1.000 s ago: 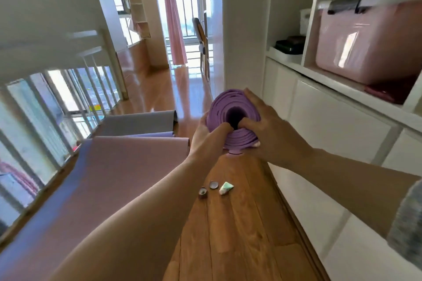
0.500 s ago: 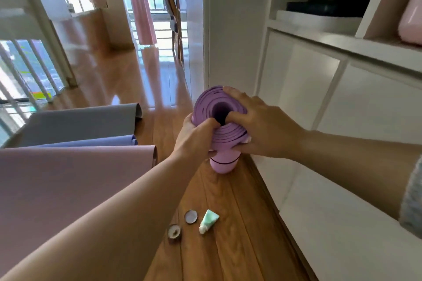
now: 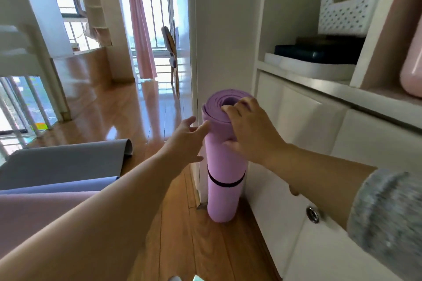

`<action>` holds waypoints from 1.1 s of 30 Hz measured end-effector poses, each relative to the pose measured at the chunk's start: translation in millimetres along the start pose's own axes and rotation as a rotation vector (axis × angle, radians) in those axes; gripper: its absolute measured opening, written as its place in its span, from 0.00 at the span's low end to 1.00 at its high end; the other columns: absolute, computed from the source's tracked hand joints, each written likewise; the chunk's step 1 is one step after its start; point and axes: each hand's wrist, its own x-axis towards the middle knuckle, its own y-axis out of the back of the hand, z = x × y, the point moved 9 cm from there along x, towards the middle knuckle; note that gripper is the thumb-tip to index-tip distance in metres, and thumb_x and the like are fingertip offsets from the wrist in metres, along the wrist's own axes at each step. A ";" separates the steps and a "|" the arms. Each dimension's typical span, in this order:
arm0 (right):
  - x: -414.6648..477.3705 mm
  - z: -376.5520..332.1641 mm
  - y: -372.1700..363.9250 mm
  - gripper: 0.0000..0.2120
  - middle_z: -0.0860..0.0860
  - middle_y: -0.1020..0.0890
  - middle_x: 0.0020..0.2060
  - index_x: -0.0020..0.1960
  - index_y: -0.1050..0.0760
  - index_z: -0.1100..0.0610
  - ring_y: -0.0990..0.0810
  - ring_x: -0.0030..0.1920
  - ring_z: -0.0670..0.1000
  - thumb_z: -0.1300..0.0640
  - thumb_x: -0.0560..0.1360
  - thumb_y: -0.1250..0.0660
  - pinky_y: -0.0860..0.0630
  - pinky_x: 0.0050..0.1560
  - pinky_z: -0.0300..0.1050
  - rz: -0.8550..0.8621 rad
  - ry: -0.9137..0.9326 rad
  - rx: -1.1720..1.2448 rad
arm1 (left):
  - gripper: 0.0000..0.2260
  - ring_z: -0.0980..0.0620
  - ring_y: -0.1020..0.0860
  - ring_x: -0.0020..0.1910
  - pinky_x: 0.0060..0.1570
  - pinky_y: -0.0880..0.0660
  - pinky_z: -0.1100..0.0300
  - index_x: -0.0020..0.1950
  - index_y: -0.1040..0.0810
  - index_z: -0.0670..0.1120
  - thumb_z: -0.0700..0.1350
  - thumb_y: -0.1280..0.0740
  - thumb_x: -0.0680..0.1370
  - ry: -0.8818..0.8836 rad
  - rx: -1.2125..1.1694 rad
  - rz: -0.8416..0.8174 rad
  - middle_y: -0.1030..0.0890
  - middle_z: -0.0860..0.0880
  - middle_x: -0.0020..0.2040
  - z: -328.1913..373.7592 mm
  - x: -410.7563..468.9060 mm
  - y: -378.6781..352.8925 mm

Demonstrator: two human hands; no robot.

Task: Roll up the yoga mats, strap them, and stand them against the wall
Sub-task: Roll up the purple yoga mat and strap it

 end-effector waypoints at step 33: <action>116.0 119.8 -77.2 0.38 0.56 0.39 0.69 0.77 0.49 0.43 0.44 0.70 0.59 0.57 0.74 0.31 0.33 0.63 0.62 -0.120 -0.247 0.033 | 0.08 0.57 0.20 0.40 0.34 0.24 0.69 0.56 0.28 0.51 0.40 0.36 0.79 -0.162 0.326 0.097 0.21 0.53 0.45 22.6 57.5 -1.4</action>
